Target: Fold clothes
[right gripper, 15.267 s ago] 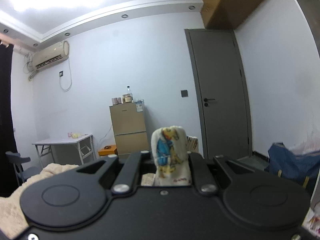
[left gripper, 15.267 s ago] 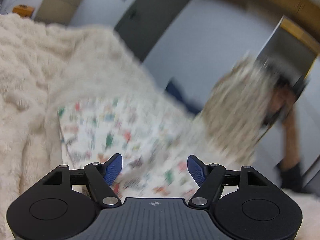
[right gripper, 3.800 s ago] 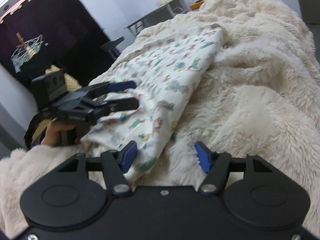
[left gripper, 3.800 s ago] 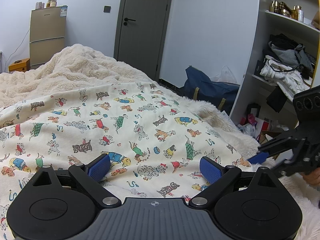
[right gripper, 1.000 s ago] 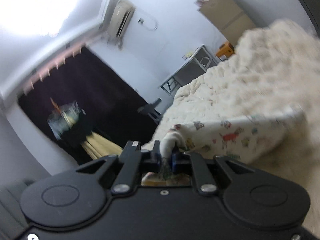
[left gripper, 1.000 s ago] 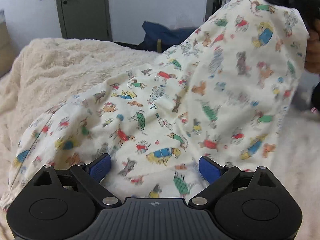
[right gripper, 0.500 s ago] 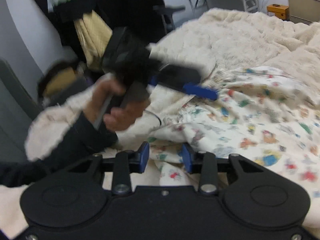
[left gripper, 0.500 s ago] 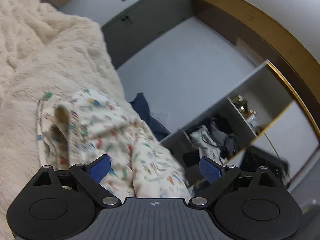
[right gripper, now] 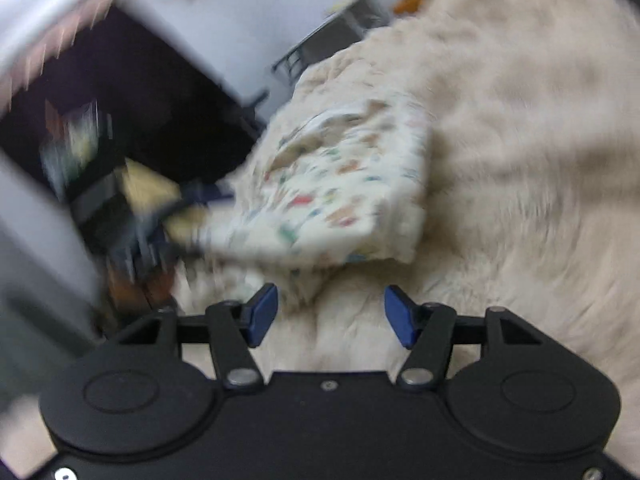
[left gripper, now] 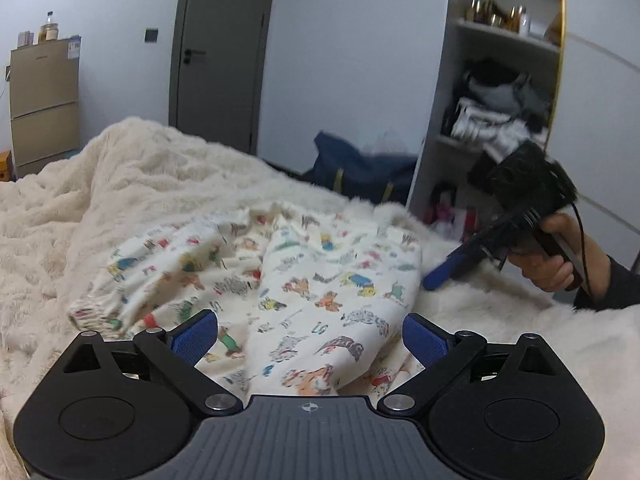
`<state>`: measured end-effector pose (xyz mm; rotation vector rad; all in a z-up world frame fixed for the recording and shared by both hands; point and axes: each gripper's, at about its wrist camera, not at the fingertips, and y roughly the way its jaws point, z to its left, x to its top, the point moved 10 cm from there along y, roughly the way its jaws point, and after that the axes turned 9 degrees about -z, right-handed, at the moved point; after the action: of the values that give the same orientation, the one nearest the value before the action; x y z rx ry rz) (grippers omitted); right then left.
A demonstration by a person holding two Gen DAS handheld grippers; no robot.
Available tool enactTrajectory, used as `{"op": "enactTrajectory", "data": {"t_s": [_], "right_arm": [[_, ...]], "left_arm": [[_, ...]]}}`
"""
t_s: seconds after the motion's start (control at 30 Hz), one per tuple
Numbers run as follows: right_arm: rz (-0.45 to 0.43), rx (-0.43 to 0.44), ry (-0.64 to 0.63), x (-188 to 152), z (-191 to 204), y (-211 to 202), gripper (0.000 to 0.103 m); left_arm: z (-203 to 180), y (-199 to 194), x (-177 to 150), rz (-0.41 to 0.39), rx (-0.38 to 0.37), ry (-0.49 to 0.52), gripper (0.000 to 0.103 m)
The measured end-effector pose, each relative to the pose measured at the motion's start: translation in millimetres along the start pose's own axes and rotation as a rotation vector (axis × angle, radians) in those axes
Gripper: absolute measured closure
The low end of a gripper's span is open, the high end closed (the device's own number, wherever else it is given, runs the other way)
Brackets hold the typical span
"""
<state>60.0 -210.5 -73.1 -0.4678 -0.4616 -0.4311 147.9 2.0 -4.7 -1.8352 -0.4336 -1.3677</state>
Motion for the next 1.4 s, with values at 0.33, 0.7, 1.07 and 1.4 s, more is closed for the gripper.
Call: {"op": "enactTrajectory", "data": {"t_s": [0.33, 0.7, 1.07, 1.4], "right_arm": [[-0.219, 0.036, 0.114, 91, 61, 30, 0.095], [0.009, -0.177, -0.304, 135, 168, 193, 0.060], [-0.045, -0.144, -0.583, 29, 137, 25, 0.045], [-0.012, -0.086, -0.609, -26, 116, 28, 0.040]], "left_arm": [[11, -10, -13, -0.026, -0.012, -0.094, 0.006], [70, -27, -29, -0.175, -0.205, -0.634, 0.066], [80, -27, -36, -0.198, -0.282, -0.743, 0.063], [139, 5, -1, -0.051, -0.301, -0.848, 0.024]]}}
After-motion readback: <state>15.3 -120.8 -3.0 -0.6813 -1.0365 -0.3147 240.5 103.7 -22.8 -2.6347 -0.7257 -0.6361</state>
